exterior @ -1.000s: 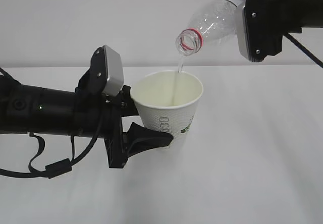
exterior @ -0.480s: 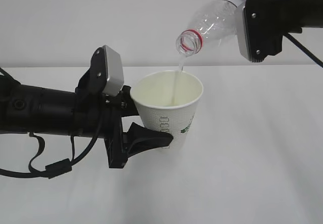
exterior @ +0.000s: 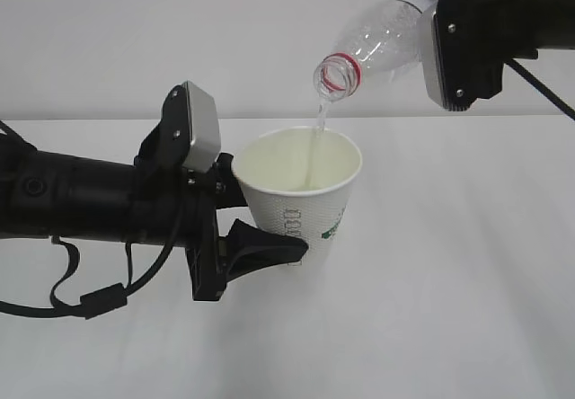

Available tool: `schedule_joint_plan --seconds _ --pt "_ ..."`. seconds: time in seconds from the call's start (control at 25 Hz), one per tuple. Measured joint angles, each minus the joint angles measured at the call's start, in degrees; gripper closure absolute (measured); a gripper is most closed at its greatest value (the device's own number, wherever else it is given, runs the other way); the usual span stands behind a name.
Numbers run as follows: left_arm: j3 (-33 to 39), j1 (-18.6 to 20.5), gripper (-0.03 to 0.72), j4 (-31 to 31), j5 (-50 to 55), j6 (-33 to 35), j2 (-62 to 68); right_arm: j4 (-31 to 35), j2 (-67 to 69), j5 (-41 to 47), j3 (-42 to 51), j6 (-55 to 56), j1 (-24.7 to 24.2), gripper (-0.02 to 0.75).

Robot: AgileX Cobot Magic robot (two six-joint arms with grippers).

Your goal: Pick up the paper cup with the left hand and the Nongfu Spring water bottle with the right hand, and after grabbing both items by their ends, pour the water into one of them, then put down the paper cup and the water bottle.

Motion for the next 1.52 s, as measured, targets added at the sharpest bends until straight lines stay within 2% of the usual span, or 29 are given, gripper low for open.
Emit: schedule_joint_plan --seconds 1.52 --pt "0.0 0.0 0.199 2.0 -0.2 0.0 0.0 0.0 0.0 0.0 0.0 -0.7 0.0 0.216"
